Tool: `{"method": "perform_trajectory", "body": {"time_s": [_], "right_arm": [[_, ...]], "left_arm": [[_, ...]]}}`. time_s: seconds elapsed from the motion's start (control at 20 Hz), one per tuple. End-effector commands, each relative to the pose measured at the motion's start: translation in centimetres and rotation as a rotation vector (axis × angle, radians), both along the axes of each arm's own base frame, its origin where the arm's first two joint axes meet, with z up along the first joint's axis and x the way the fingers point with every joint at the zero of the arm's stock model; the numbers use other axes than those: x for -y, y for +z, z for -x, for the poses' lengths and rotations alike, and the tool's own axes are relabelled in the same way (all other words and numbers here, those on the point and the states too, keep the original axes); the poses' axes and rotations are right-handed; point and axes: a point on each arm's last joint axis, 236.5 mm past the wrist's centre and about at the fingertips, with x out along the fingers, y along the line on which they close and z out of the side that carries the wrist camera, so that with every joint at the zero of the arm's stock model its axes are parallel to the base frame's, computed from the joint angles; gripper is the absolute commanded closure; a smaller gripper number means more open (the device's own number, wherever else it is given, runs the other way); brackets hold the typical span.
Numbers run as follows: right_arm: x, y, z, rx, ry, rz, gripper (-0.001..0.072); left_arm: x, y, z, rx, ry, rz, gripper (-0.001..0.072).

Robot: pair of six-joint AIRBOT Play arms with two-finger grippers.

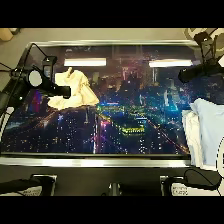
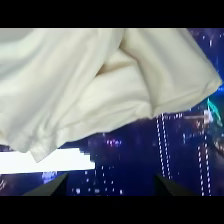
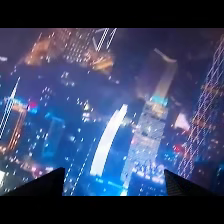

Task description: Fold the shirts.

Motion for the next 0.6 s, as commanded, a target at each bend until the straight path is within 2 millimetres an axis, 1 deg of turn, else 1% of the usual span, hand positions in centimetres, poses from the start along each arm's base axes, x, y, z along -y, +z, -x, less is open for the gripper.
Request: {"method": "perform_trajectory", "body": {"time_s": [0.0, 0.05, 0.1, 0.15, 0.25, 0.3, 0.4, 0.5, 0.55], "right_arm": [[0.2, 1.7, -1.8, 0.103, -0.015, -0.001, 0.0039], [-0.4, 1.4, -1.4, 0.081, -0.007, -0.025, 0.0039], [-0.8, 1.0, -1.0, 0.058, 0.001, -0.041, 0.0039], [-1.3, 0.6, -0.5, 0.03, 0.012, -0.059, 0.0039], [-1.8, -0.4, 0.8, -0.038, 0.03, -0.07, 0.0039], [-2.0, -0.9, 1.4, -0.072, 0.048, -0.067, 0.0039], [-2.2, -1.6, 2.1, -0.109, 0.078, -0.057, 0.0039], [-2.4, -2.0, 2.7, -0.141, 0.086, -0.066, 0.0039], [-2.7, -2.0, 2.8, -0.144, 0.091, -0.077, 0.0039]], "left_arm": [[-0.9, -0.3, -5.1, 0.126, 0.043, 0.021, 0.0063], [-1.8, -1.5, -6.4, 0.095, 0.09, 0.034, 0.0015], [-2.3, -2.9, -7.5, 0.052, 0.116, 0.055, 0.0001], [-2.4, -4.6, -8.5, -0.002, 0.136, 0.089, -0.0013], [-1.8, -8.0, -10.0, -0.09, 0.16, 0.146, -0.0013], [-1.4, -9.8, -10.4, -0.123, 0.161, 0.156, -0.0013], [-1.1, -12.9, -10.6, -0.167, 0.161, 0.146, -0.0013], [-1.5, -15.3, -10.2, -0.209, 0.169, 0.134, -0.0013], [-1.7, -15.9, -10.0, -0.225, 0.174, 0.132, 0.0076]]}}
